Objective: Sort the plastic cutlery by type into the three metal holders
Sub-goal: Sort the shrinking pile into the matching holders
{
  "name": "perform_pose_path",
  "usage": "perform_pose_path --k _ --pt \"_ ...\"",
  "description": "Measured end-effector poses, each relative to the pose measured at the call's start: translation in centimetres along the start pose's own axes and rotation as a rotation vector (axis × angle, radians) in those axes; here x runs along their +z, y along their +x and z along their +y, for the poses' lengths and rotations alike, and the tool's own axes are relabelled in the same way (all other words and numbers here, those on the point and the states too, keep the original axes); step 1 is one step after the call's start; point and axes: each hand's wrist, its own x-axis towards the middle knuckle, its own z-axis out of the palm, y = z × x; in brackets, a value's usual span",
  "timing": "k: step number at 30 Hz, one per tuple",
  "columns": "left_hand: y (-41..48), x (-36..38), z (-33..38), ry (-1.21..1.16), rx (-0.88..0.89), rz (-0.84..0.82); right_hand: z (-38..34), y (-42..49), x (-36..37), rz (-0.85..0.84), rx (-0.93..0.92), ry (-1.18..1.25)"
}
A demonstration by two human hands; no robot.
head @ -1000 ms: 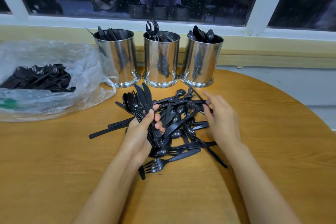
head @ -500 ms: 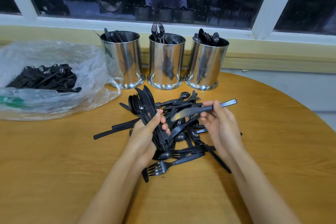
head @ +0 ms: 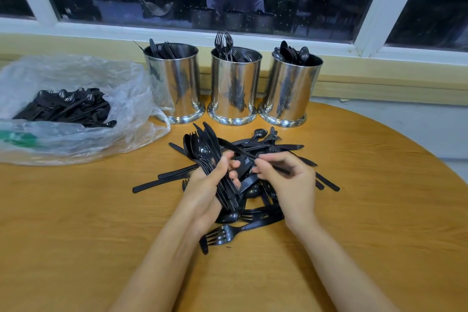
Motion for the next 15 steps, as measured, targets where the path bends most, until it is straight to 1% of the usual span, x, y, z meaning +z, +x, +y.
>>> perform_pose_path --k 4,8,10,13,15 --pt "0.3 -0.5 0.2 -0.033 0.020 -0.003 1.1 -0.2 0.6 -0.152 -0.086 -0.276" --pt "0.6 -0.9 0.1 0.012 0.056 0.054 1.4 -0.4 0.7 -0.263 -0.079 -0.428" --pt "0.6 -0.9 0.1 0.036 0.079 0.072 1.4 -0.3 0.6 -0.263 -0.034 -0.404" --pt "0.3 -0.7 -0.1 0.113 0.072 0.056 0.8 -0.3 0.5 -0.247 0.059 -0.293" --pt "0.1 -0.4 -0.3 0.171 0.043 0.063 0.2 -0.2 0.4 -0.308 0.089 -0.238"
